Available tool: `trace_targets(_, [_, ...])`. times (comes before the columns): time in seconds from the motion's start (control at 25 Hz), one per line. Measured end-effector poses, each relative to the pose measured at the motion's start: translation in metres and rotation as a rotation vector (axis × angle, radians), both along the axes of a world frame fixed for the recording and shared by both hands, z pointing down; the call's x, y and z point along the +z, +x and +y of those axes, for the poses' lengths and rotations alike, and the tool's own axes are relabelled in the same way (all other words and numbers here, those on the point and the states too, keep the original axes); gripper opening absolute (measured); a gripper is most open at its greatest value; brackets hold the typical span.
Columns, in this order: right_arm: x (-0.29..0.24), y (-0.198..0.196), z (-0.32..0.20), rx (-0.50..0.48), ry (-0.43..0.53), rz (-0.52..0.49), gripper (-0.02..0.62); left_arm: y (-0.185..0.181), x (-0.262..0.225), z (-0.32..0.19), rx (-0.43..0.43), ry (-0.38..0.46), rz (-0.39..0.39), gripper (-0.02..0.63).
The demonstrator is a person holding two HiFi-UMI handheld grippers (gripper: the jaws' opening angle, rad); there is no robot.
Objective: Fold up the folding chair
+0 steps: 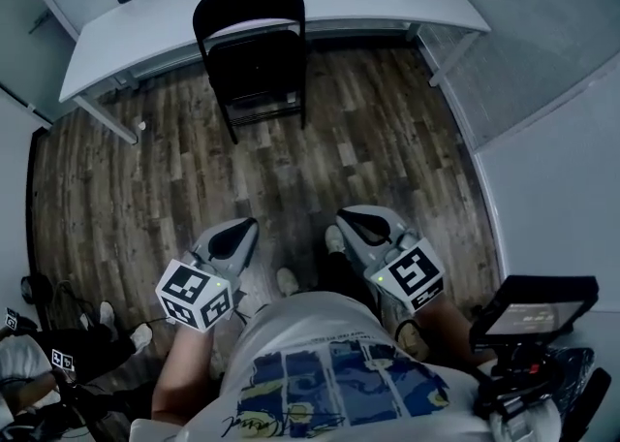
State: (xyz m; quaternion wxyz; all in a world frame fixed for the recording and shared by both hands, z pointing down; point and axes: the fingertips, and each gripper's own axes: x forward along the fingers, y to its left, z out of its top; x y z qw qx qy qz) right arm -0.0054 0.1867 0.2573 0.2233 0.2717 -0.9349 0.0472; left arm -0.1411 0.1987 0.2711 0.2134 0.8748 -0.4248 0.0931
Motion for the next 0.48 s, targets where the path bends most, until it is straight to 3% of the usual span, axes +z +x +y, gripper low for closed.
trace_targets(0.48, [-0.0018,-0.0034,0.0017,-0.012,0.022,0.001,0.002,-0.0056,-0.0022,0.0054,-0.018,0.011,-0.007,0.003])
